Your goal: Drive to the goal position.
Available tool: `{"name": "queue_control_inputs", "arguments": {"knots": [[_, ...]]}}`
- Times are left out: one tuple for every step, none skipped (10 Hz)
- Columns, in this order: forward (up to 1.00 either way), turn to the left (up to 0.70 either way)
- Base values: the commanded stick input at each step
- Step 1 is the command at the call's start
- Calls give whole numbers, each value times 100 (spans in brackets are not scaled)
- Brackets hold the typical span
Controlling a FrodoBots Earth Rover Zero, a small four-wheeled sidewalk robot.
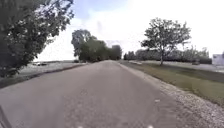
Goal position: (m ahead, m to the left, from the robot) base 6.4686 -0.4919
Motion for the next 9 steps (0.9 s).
{"name": "queue_control_inputs", "arguments": {"knots": [[70, 0], [70, 0], [70, 0], [70, 0], [70, 0], [70, 0], [70, 0], [70, 0], [70, 0]]}}
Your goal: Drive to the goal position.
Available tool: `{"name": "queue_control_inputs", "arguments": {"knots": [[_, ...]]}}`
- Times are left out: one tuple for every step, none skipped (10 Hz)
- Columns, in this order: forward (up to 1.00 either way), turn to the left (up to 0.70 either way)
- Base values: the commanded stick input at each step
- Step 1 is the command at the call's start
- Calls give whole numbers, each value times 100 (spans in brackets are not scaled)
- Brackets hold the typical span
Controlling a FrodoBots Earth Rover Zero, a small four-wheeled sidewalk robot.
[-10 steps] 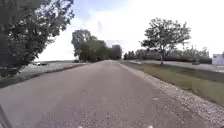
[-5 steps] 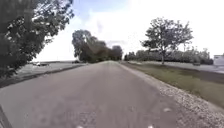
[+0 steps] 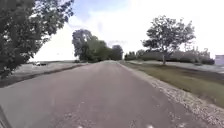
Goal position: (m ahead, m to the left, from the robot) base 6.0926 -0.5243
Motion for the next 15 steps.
{"name": "queue_control_inputs", "arguments": {"knots": [[70, 0], [70, 0], [70, 0], [70, 0], [70, 0], [70, 0], [70, 0], [70, 0], [70, 0], [70, 0], [70, 0], [70, 0], [70, 0], [70, 0], [70, 0]]}}
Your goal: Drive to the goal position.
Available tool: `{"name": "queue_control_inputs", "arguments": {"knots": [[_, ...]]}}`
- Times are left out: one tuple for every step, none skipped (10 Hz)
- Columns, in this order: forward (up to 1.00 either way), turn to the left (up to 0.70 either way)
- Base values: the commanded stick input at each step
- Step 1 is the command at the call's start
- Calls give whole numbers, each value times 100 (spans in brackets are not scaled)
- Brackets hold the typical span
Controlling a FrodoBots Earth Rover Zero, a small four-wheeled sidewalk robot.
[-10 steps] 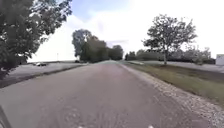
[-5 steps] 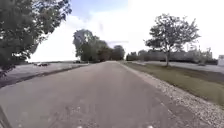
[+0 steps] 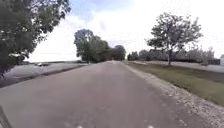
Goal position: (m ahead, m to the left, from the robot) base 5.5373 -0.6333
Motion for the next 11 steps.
{"name": "queue_control_inputs", "arguments": {"knots": [[70, 0], [70, 0], [70, 0], [70, 0], [70, 0], [70, 0], [70, 0], [70, 0], [70, 0], [70, 0], [70, 0]]}}
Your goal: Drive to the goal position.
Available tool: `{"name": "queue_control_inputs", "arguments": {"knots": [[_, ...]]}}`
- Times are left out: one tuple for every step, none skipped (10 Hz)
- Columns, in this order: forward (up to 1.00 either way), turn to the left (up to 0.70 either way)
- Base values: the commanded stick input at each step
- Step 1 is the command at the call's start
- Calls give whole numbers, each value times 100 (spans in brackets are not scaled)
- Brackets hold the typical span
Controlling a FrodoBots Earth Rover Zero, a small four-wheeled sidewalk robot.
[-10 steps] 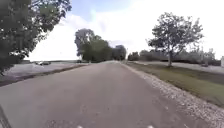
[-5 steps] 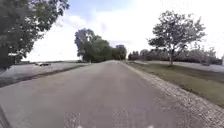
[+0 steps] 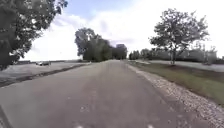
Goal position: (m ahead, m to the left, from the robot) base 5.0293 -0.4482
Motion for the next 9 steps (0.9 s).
{"name": "queue_control_inputs", "arguments": {"knots": [[70, 0], [70, 0], [70, 0], [70, 0], [70, 0], [70, 0], [70, 0], [70, 0], [70, 0]]}}
